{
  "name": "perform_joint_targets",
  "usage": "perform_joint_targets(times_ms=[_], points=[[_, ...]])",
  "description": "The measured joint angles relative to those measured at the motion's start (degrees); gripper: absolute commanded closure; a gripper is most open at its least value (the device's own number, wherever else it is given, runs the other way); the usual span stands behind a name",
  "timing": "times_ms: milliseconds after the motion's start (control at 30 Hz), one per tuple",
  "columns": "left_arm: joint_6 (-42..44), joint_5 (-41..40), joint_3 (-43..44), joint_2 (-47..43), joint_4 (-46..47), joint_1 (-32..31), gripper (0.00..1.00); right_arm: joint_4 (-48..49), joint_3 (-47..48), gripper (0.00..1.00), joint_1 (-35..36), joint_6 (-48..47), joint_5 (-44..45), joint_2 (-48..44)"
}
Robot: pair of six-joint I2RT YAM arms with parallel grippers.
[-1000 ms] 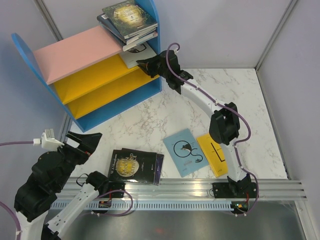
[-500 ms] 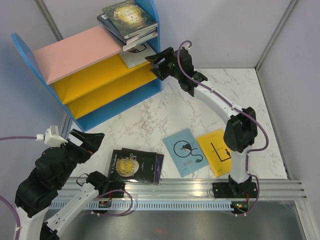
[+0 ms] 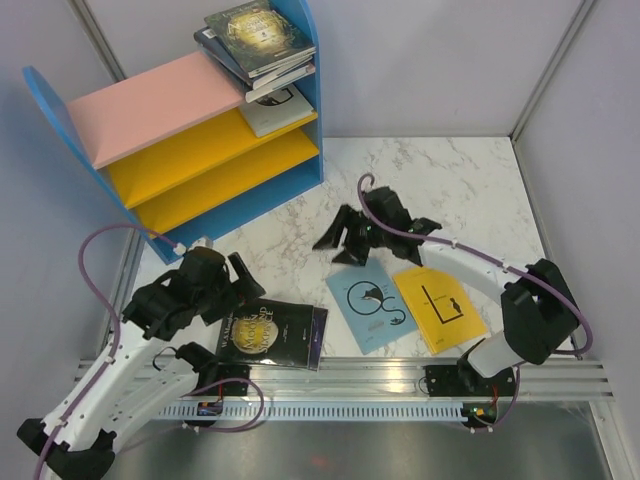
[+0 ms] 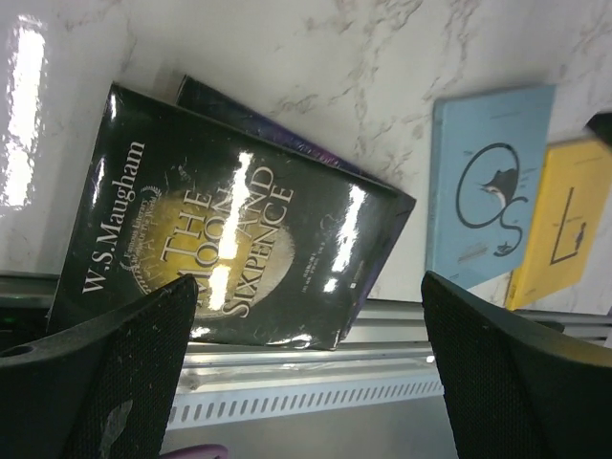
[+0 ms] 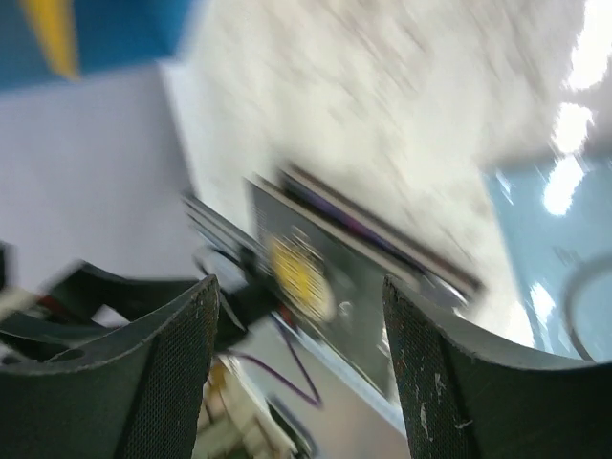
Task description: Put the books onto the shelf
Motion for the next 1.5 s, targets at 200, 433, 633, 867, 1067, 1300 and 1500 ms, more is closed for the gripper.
perform_joint_targets(times_ms=[200, 433, 633, 867, 1067, 1300, 1500], points=[[0.1, 3.8, -6.0, 2.7, 0.8, 4.7, 0.0, -9.3, -11.5, 0.27, 5.2, -4.8, -4.7, -0.9], [4.6, 7.6, -7.1, 9.6, 3.7, 19.1, 0.0, -13.4, -12.4, 0.27, 5.4, -9.5, -6.4, -6.2], [6.9, 10.4, -7.6, 19.3, 8.5, 25.8, 0.0, -19.5, -12.1, 0.26, 5.8, -13.8, -6.4, -6.5], [7.2, 9.3, -8.8, 24.0, 11.6, 29.3, 0.0, -22.1, -14.3, 0.27, 5.8, -15.2, -6.3, -9.6], [7.1, 6.1, -10.3, 31.0, 14.3, 29.9, 0.0, -23.1, -16.2, 0.26, 5.8, -15.2, -5.9, -12.4], [7.0, 5.6, -13.9, 34.2, 18.8, 29.8, 0.01, -23.9, -18.3, 0.26, 5.8, -14.5, -4.3, -15.3], [4.6, 3.5, -14.5, 33.4, 20.3, 21.7, 0.01, -24.1, -21.5, 0.26, 5.8, -13.2, -3.5, -18.5]])
